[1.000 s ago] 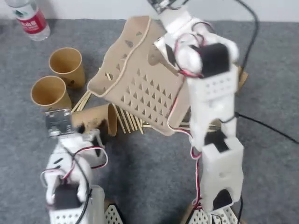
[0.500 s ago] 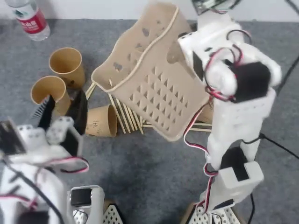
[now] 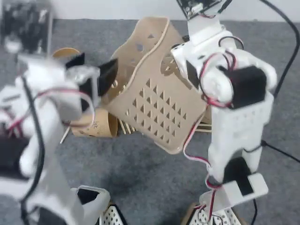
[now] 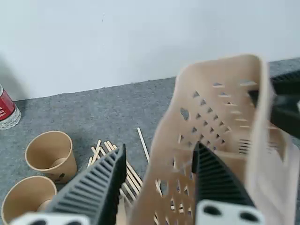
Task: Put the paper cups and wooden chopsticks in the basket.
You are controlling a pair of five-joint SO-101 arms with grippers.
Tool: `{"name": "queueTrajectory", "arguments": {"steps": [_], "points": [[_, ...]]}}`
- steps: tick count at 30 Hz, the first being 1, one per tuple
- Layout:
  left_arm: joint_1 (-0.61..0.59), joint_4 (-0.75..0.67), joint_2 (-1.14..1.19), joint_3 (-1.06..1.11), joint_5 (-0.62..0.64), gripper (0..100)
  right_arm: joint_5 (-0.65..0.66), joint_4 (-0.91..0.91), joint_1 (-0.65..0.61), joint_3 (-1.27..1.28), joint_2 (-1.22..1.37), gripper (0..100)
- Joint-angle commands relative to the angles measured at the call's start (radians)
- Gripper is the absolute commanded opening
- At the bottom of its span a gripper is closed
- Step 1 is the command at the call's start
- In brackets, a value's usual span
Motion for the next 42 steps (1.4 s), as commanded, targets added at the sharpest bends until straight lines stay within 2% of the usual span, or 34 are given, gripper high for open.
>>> {"name": "queueTrajectory", "arguments": {"steps": [1, 13, 15, 17, 20, 25, 29, 36, 40, 42], "points": [[0.020, 0.038, 0.121, -0.093, -0.011, 22, -0.005, 0.033, -0.016, -0.006, -0.131, 0.7], [-0.003, 0.038, 0.265, -0.091, -0.021, 22, -0.006, -0.008, -0.116, 0.310, -0.395, 0.7], [0.006, 0.038, 0.265, -0.084, -0.023, 18, -0.006, -0.041, -0.102, 0.364, -0.426, 0.7], [0.008, 0.038, 0.265, -0.054, -0.031, 10, -0.006, -0.071, -0.082, 0.423, -0.449, 0.7], [0.037, 0.038, 0.262, 0.030, -0.107, 1, -0.005, -0.127, -0.056, 0.494, -0.476, 0.7], [0.035, 0.038, 0.227, 0.188, -0.150, 5, 0.032, -0.211, -0.045, 0.586, -0.519, 0.7], [0.037, 0.038, 0.201, 0.257, -0.233, 1, 0.035, -0.271, -0.045, 0.697, -0.538, 0.7], [0.031, 0.034, 0.203, 0.268, -0.239, 1, 0.032, -0.466, -0.047, 0.964, -0.671, 0.7], [0.028, 0.017, 0.203, 0.268, -0.239, 1, -0.014, -0.605, -0.047, 1.154, -0.774, 0.7], [-0.003, -0.003, 0.196, 0.266, -0.239, 1, -0.018, -0.661, -0.045, 1.241, -0.822, 0.7]]}}
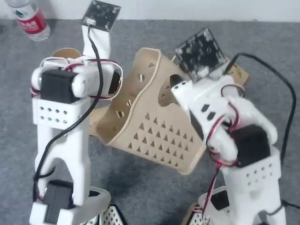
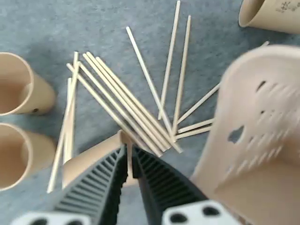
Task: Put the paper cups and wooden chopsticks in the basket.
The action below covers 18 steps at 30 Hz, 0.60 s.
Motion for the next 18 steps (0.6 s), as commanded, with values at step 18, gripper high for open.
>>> {"name": "queueTrajectory", "arguments": {"steps": [18], "points": [[-0.384, -0.020, -0.023, -0.030, -0.092, 21, -0.311, -0.725, 0.024, 0.798, -0.407, 0.7]]}}
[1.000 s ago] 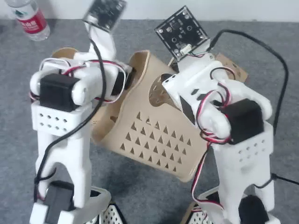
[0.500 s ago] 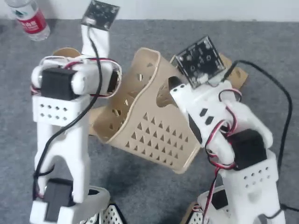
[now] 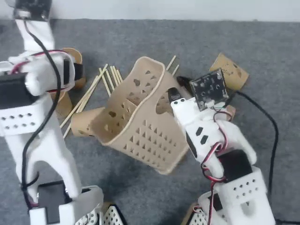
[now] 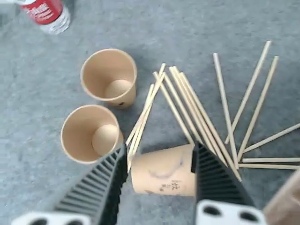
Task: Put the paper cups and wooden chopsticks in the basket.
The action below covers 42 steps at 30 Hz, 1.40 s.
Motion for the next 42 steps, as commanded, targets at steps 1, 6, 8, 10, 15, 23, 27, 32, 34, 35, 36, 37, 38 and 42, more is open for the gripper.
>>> {"name": "queueTrajectory", "arguments": {"steps": [1, 6, 8, 10, 15, 23, 27, 32, 34, 35, 36, 37, 38, 42], "points": [[-0.020, -0.003, -0.020, 0.128, 0.020, 21, -0.103, -0.240, 0.018, 0.089, -0.064, 0.7], [0.008, -0.052, -0.025, 0.269, 0.026, 22, -0.135, -0.348, 0.022, 0.176, -0.035, 0.7], [0.032, -0.057, -0.026, 0.265, 0.028, 25, -0.135, -0.360, 0.025, 0.242, -0.018, 0.7], [0.061, -0.055, -0.021, 0.234, 0.035, 28, -0.135, -0.427, 0.035, 0.339, -0.013, 0.7], [0.144, -0.052, -0.021, 0.211, 0.098, 29, -0.130, -0.631, 0.087, 0.546, -0.018, 0.7], [0.321, 0.000, -0.017, 0.265, 0.158, 30, -0.129, -0.645, 0.107, 0.592, -0.018, 0.7], [0.397, 0.000, -0.017, 0.329, 0.180, 30, -0.127, -0.639, 0.107, 0.594, -0.018, 0.7], [0.471, -0.025, -0.017, 0.404, 0.178, 29, -0.127, -0.590, 0.107, 0.591, -0.019, 0.7], [0.468, -0.058, -0.017, 0.433, 0.178, 29, -0.127, -0.588, 0.120, 0.591, -0.019, 0.7], [0.466, -0.074, -0.017, 0.455, 0.175, 29, -0.127, -0.588, 0.125, 0.588, -0.019, 0.7], [0.462, -0.089, -0.017, 0.476, 0.175, 29, -0.127, -0.588, 0.131, 0.586, -0.021, 0.7], [0.460, -0.104, -0.017, 0.498, 0.175, 29, -0.127, -0.588, 0.134, 0.586, -0.021, 0.7], [0.460, -0.123, -0.017, 0.516, 0.175, 29, -0.127, -0.588, 0.136, 0.586, -0.021, 0.7], [0.462, -0.180, -0.017, 0.568, 0.176, 29, -0.127, -0.591, 0.134, 0.586, -0.021, 0.7]]}}
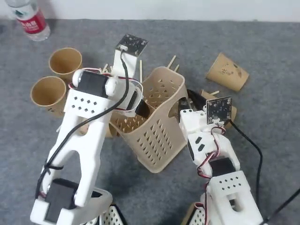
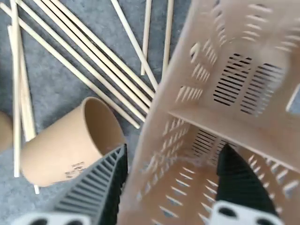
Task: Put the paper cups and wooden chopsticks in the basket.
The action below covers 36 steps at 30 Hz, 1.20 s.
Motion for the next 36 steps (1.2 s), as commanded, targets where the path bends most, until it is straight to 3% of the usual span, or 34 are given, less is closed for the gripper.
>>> {"name": "queueTrajectory", "arguments": {"steps": [1, 3, 7, 10, 16, 21, 29, 36], "points": [[0.012, -0.068, -0.018, 0.030, 0.009, 29, -0.008, -0.001, 0.010, -0.014, -0.008, 0.7], [0.040, -0.075, -0.018, 0.036, 0.006, 24, -0.008, -0.004, 0.005, -0.015, -0.008, 0.7], [0.104, -0.115, -0.018, 0.035, 0.008, 1, -0.009, -0.005, 0.007, -0.017, -0.008, 0.9], [0.109, -0.129, -0.018, 0.036, 0.009, 1, -0.009, -0.005, 0.013, -0.017, -0.008, 2.9], [0.069, -0.117, -0.020, 0.033, 0.002, 1, -0.009, 0.073, 0.004, -0.021, -0.007, 27.4], [-0.006, -0.118, -0.020, 0.010, -0.046, 1, 0.100, 0.260, -0.035, -0.091, -0.048, 25.4], [-0.051, -0.112, -0.020, -0.053, -0.049, 1, 0.296, 0.553, -0.237, -0.103, -0.312, 25.4], [-0.025, -0.109, -0.020, -0.050, -0.048, 1, 0.345, 0.773, -0.222, -0.104, -0.550, 25.4]]}}
